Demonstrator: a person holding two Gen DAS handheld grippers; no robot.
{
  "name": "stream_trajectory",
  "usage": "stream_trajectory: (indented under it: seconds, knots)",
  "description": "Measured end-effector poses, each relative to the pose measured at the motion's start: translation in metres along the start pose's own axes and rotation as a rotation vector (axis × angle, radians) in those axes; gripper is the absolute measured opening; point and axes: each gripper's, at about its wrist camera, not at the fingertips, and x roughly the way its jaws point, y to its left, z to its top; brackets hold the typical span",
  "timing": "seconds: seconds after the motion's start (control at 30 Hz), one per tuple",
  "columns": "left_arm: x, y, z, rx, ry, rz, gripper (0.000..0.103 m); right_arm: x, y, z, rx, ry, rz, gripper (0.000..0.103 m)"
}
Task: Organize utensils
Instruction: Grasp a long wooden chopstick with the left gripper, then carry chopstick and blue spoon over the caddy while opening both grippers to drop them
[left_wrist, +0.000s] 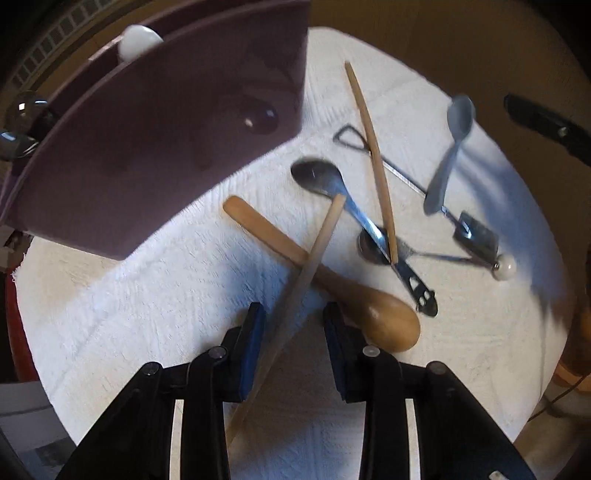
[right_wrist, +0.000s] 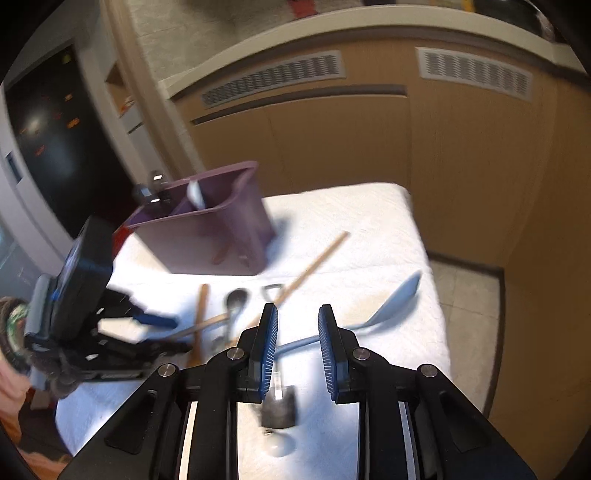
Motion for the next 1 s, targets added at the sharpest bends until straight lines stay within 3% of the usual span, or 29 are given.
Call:
stream_trajectory:
  seconds: [0.03, 0.1, 0.2, 0.3, 0.5, 0.6, 0.67, 0.77, 1.0]
  knots:
    - [-0.002, 0.001, -0.003, -0.012, -0.012, 0.007, 0.031, 0.001, -0.009, 0.000, 0.031, 0.005, -0.012, 0.025]
    - [-0.007, 0.000, -0.009, -0.042, -0.028, 0.020, 0.014, 0.002, -0.029, 0.000, 0.101, 0.012, -0.047, 0.029]
    - [-0.013, -0.006, -0.021, -0.053, -0.067, 0.055, 0.006, 0.005, -0.057, -0.006, 0.211, 0.046, -0.080, 0.040]
    - [-0.023, -0.006, -0.032, -0.119, -0.119, 0.042, 0.005, 0.006, -0.067, -0.018, 0.261, 0.080, -0.070, 0.041]
    - [-0.062, 0.015, -0.071, -0.312, -0.289, 0.016, 0.005, 0.020, -0.056, -0.036, 0.245, 0.144, -0.079, 0.050]
    - [-0.081, 0.032, -0.086, -0.394, -0.356, 0.033, 0.005, 0.030, -0.053, -0.033, 0.259, 0.144, -0.141, 0.053]
    - [-0.097, 0.046, -0.104, -0.432, -0.401, 0.055, 0.005, 0.036, -0.055, -0.029, 0.305, 0.120, -0.202, 0.063]
    - [-0.110, 0.059, -0.118, -0.472, -0.451, 0.077, 0.005, 0.048, -0.058, -0.022, 0.356, 0.102, -0.239, 0.066]
    - [-0.108, 0.067, -0.128, -0.503, -0.486, 0.067, 0.005, 0.084, -0.031, -0.003, 0.170, 0.079, -0.330, 0.066]
